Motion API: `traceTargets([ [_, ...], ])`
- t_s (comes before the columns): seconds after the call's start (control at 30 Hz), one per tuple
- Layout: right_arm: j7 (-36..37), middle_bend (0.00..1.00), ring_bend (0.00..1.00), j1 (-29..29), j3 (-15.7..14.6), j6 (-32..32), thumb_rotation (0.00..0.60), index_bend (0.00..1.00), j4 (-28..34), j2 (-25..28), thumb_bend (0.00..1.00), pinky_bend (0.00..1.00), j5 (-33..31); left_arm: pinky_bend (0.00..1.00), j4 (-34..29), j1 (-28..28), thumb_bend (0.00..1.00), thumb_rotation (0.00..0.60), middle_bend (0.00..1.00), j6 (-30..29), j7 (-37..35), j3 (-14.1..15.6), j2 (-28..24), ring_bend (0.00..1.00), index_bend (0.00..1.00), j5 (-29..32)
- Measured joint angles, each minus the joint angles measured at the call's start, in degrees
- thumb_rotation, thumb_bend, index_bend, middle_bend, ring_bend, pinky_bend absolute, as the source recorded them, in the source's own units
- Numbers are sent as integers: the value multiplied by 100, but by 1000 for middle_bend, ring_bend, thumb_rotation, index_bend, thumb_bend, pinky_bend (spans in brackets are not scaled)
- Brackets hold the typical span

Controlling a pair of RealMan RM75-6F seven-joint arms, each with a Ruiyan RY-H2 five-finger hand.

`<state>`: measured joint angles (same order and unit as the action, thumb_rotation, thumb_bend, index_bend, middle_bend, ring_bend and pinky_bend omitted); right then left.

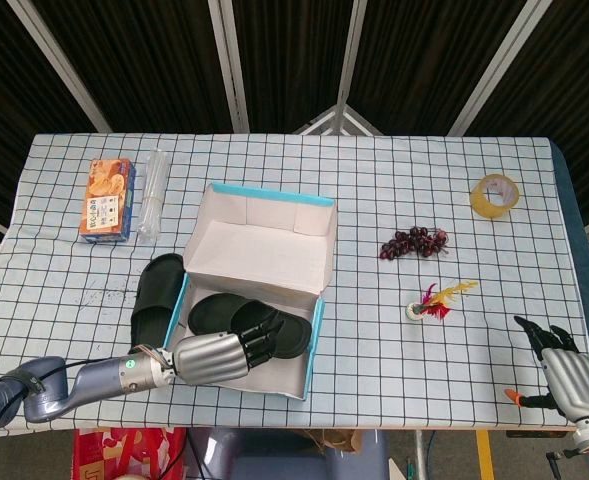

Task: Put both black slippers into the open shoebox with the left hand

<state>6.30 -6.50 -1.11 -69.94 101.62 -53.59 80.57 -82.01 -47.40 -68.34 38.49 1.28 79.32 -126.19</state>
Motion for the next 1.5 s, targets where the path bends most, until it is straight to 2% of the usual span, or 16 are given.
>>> traceTargets([
  [0.57,88,146,188,-13,0,35,600,73,-32,17,160,70,-5,146,369,-261,484,600,377,319,-127,277,467,137,276,-232],
  [0.83,62,146,188,-13,-2,34,600,74,-29,12,161,69,-6,158,600,-204,485,600,416,269,-207,329,588,164,276,-109],
  [1.5,-67,146,188,-48,17,107,600,73,-10,-19,162,70,-124,163,1250,-99,485,600,434,463,-368,523,868,177,275,268],
])
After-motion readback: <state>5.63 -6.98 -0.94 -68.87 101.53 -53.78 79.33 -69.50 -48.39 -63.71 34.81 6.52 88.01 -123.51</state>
